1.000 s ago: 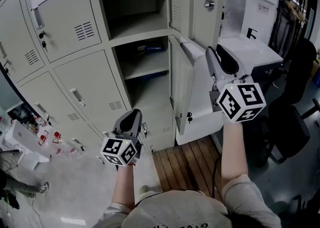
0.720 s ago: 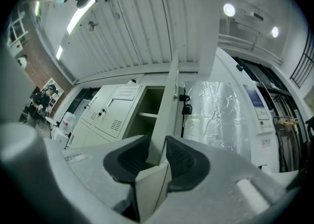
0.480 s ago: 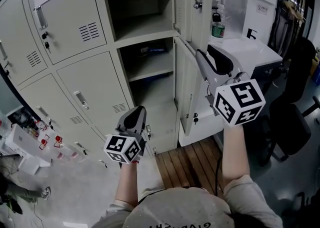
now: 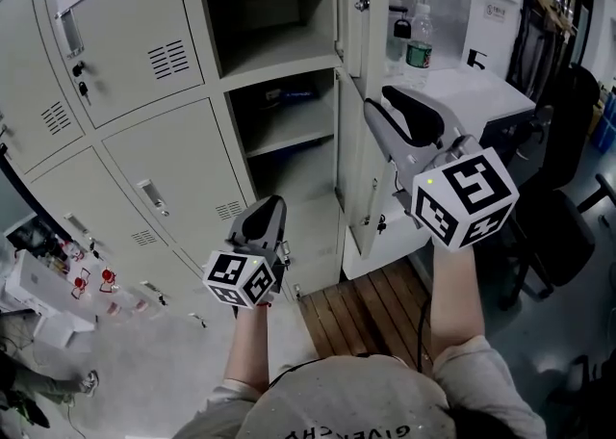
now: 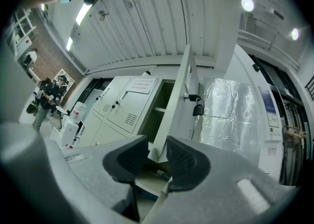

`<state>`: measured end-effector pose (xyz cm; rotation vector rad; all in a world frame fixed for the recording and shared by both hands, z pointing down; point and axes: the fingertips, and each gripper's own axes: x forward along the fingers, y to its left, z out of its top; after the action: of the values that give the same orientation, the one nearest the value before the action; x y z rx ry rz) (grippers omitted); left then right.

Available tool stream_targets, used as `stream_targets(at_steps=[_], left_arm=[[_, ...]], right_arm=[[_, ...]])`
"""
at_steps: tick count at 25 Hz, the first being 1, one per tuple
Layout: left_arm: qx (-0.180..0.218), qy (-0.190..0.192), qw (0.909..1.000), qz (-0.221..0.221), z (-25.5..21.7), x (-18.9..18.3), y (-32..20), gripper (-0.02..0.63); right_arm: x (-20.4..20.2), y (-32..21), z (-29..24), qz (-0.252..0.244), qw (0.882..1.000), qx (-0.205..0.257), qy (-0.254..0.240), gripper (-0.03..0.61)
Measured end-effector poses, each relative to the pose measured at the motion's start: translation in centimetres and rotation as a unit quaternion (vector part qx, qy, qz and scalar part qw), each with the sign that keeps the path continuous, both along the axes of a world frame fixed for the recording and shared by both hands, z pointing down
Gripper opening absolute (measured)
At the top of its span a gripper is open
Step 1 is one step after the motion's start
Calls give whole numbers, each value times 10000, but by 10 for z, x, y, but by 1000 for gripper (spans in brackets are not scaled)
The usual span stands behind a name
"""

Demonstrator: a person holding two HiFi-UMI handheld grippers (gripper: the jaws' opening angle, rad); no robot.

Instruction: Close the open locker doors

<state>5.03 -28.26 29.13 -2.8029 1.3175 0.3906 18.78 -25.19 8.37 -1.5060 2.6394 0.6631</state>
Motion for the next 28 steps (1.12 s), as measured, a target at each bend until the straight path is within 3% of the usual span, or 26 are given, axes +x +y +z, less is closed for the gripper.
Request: stream_targets(at_steps=[11, 16, 28], left_arm=[[60, 38, 9999, 148, -4, -11, -6, 17], [102, 32, 9997, 199, -6, -18, -9, 17], [110, 58, 9994, 334, -4, -29, -24, 17]], right_arm=[[-36, 10, -4, -123, 9997, 105, 160, 115], [-19, 4, -10, 249, 9993, 189, -208, 115], [-49, -8, -5, 119, 9997, 88, -188, 115]])
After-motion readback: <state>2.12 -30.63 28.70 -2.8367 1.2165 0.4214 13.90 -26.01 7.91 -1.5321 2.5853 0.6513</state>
